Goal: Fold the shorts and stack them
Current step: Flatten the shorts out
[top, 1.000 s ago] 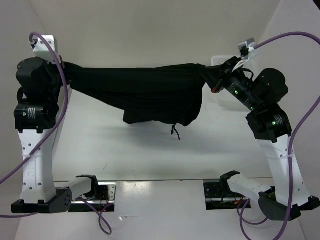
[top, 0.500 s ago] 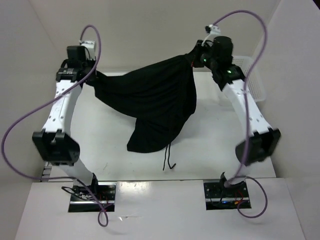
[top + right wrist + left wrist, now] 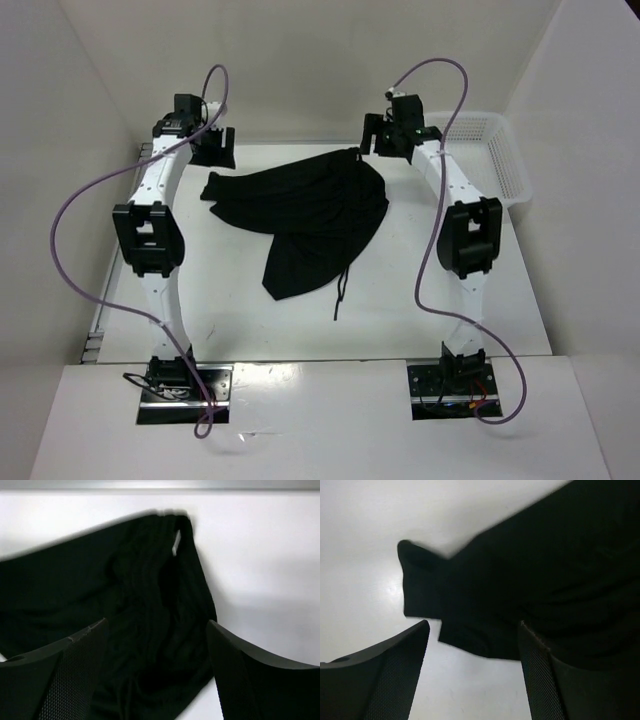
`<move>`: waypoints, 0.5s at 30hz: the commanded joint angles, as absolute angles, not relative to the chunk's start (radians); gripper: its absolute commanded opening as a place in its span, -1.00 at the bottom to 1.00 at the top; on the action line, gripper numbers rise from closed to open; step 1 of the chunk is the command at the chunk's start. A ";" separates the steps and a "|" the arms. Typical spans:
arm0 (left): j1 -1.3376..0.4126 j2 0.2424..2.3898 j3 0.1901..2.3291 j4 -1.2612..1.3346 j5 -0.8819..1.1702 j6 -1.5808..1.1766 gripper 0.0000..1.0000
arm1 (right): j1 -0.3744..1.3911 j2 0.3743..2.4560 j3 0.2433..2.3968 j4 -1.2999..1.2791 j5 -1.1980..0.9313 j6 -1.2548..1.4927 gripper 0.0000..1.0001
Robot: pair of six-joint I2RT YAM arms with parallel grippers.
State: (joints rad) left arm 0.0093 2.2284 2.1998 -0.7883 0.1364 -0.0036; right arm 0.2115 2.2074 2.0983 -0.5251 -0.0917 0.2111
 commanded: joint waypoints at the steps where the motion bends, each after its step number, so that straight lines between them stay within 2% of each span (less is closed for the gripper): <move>1: -0.017 1.995 2.056 -0.839 0.250 0.000 0.57 | 0.224 1.962 1.874 -0.436 -0.071 0.141 0.68; 2: -0.034 1.947 1.867 -0.827 0.264 0.000 0.57 | 0.224 1.897 1.808 -0.386 -0.058 0.121 0.68; 5: -0.190 1.841 1.575 -0.860 0.253 0.000 0.57 | 0.233 1.850 1.622 -0.347 -0.020 0.065 0.68; 9: -0.291 1.850 1.383 -0.879 0.282 0.000 0.57 | 0.233 1.899 1.637 -0.334 -0.061 0.054 0.68; 12: -0.331 1.861 1.319 -0.784 0.282 0.000 0.62 | 0.233 1.975 1.703 -0.371 -0.101 0.054 0.68; 15: -0.368 1.885 1.296 -0.758 0.310 0.000 0.62 | 0.233 1.987 1.671 -0.361 -0.172 0.037 0.68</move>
State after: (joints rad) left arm -0.3645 1.8935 1.2922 -0.8215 0.2714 -0.0036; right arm 0.2249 1.9686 1.6638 -0.4019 -0.1017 0.0742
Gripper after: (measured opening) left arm 0.808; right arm 0.838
